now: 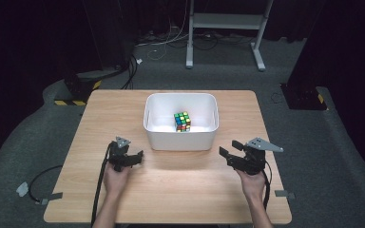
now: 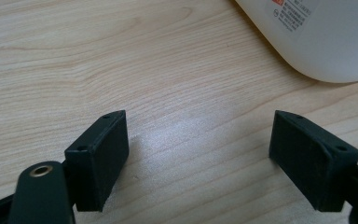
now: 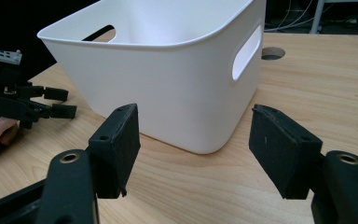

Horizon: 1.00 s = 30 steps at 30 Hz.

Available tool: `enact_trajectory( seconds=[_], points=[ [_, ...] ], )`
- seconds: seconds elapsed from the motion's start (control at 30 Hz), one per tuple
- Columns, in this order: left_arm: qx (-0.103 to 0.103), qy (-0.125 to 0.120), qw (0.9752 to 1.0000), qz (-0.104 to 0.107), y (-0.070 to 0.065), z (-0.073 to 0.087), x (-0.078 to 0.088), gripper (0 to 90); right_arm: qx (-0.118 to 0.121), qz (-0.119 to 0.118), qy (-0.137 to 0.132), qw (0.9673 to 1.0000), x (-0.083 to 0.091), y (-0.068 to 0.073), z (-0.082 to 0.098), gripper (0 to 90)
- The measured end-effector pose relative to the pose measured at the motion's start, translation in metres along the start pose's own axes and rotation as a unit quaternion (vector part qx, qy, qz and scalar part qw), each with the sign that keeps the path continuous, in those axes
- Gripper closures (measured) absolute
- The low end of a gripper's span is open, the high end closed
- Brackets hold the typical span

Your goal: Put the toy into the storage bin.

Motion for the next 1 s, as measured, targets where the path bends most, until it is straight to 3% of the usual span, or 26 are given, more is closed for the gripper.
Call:
enact_trajectory(
  seconds=[1.0],
  points=[
    [0.000, 0.000, 1.0000, 0.000, 0.000, 0.000, 0.000, 19.8, 0.004, 0.008, 0.029, 0.9995, -0.010, 0.000, 0.022, 33.9]
  ],
)
Point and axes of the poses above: each handheld gripper's, and its own axes: x roughly backward along the jaws, z roughly out of its underside, y roughly to its left, the point moved 4 cm from there along -x, roughly forward along the jaws, and after that the axes turned 12 degrees about -y, right-handed, at the moved point
